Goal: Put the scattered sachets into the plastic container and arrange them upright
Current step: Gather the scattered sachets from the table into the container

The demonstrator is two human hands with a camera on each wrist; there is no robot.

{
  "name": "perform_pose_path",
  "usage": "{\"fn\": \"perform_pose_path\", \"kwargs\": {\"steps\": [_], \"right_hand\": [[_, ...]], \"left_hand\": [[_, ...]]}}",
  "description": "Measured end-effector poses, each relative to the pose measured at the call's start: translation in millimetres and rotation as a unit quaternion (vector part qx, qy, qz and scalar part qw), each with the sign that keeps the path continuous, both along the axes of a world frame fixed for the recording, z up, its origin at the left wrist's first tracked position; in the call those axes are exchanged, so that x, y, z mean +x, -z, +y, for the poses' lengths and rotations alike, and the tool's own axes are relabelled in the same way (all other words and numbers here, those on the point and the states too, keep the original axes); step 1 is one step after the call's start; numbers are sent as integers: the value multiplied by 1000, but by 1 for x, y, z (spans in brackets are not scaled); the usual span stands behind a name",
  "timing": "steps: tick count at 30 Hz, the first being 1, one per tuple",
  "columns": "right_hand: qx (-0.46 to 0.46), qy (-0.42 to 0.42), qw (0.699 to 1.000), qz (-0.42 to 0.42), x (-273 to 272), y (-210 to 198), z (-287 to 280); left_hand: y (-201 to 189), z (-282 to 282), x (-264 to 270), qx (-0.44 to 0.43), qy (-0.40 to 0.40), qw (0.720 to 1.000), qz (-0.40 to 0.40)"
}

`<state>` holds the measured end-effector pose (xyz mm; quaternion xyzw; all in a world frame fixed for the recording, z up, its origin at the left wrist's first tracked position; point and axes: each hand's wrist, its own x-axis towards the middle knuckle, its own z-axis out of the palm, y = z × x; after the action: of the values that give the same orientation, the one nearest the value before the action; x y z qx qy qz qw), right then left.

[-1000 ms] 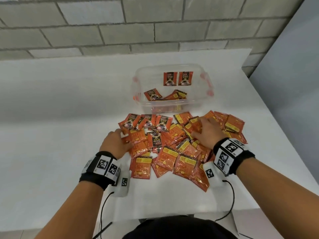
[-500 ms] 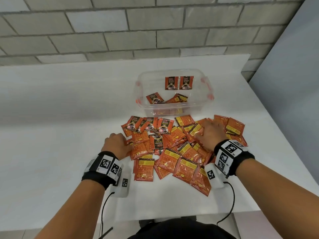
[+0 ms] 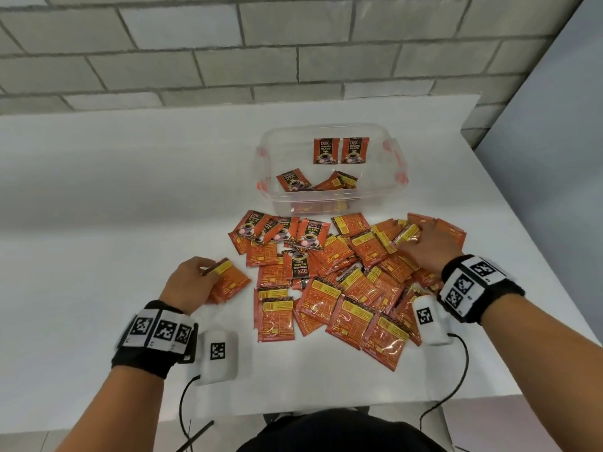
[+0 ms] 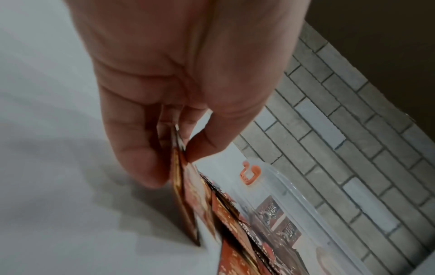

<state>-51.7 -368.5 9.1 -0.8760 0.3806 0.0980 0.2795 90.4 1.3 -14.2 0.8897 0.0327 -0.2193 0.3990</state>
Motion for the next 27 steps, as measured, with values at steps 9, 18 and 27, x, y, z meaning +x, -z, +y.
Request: {"fn": "perform_pose_path", "kwargs": {"steps": [9, 18, 27], "right_hand": [[-29, -12, 999, 8, 11, 9, 2], [-49, -26, 998, 30, 22, -2, 10], [-12, 0, 1000, 9, 21, 2, 3]], "left_hand": [[-18, -21, -7, -45, 1, 999, -28], [-24, -95, -24, -23, 174, 984, 14], [-10, -125, -38, 120, 202, 971, -34]]}}
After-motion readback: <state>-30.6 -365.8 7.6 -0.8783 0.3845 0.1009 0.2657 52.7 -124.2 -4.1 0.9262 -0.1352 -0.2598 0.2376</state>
